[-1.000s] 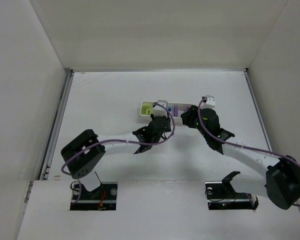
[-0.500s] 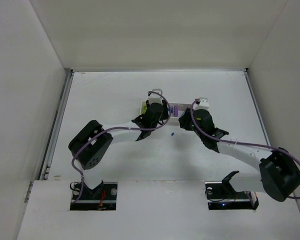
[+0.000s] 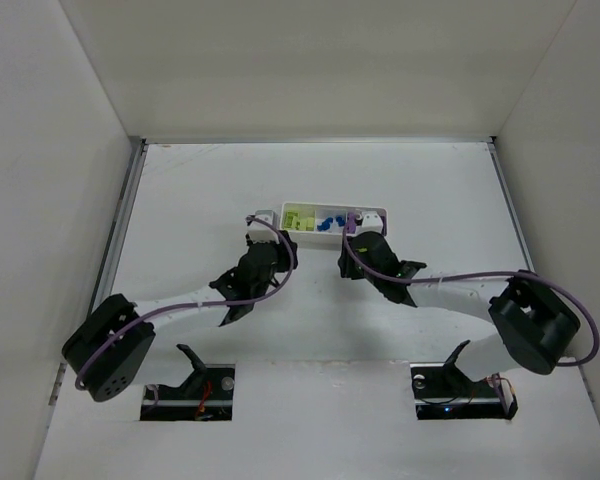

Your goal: Sort the legos into containers by color

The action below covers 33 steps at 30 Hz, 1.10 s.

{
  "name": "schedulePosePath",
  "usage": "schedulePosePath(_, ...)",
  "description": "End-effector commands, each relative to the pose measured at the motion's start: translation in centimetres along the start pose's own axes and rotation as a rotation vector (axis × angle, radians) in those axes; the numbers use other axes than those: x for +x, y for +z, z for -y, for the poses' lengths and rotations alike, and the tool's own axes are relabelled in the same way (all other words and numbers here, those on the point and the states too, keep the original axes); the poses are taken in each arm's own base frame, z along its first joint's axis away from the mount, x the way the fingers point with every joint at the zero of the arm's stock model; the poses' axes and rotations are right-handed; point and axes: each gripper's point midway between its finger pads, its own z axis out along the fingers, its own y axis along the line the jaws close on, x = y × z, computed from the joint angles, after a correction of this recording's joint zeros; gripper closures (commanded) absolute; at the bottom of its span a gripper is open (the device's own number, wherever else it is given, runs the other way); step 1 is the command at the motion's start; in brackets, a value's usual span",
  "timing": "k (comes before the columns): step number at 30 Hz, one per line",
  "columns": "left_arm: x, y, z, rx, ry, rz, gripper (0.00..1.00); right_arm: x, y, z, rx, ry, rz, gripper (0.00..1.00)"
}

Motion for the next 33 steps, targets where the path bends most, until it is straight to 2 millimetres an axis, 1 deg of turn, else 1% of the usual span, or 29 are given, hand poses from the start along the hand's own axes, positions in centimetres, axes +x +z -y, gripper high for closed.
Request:
schedulePosePath(1,-1.7,-0.8,-1.5,-0.021,-0.069,0.087,0.55,0.5,0.2,0.9,0.050,-0.004,0.004,0.57)
schedulePosePath(6,-2.3,-1.2,-1.8,-0.010,-0.077,0.113,0.54,1.8,0.9,1.4,0.086,-0.007,-0.040,0.55)
schedulePosePath(10,-2.2,-1.7,-2.6,-0.022,-0.075,0.123,0.54,2.8,1.7,1.9,0.115,-0.020,-0.077,0.56)
schedulePosePath(14,-2.3,-2.0,-3.3,-0.035,-0.091,0.135,0.53,3.1,2.3,2.0,0.137,-0.029,-0.092,0.57)
schedulePosePath(18,-2.3,-2.1,-3.4,-0.035,-0.094,0.139,0.52,3.5,3.1,2.0,0.154,-0.042,-0.106,0.58)
schedulePosePath(20,-2.1,-2.0,-3.5,-0.038,-0.097,0.132,0.51,3.8,3.4,2.0,0.167,-0.053,-0.115,0.61)
schedulePosePath(23,-1.8,-1.9,-3.1,-0.028,-0.095,0.123,0.50,3.7,3.4,2.2,0.188,-0.068,-0.110,0.67)
schedulePosePath(24,-1.9,-1.9,-2.9,-0.026,-0.096,0.126,0.50,3.6,3.3,2.2,0.188,-0.067,-0.107,0.70)
schedulePosePath(28,-1.9,-1.9,-2.9,-0.024,-0.098,0.130,0.46,3.4,2.9,2.1,0.186,-0.065,-0.101,0.79)
schedulePosePath(30,-2.0,-2.1,-2.7,-0.017,-0.101,0.134,0.44,3.2,2.5,1.9,0.182,-0.064,-0.091,0.80)
schedulePosePath(33,-2.1,-2.1,-2.8,-0.021,-0.105,0.139,0.39,2.2,1.5,1.2,0.166,-0.056,-0.065,0.80)
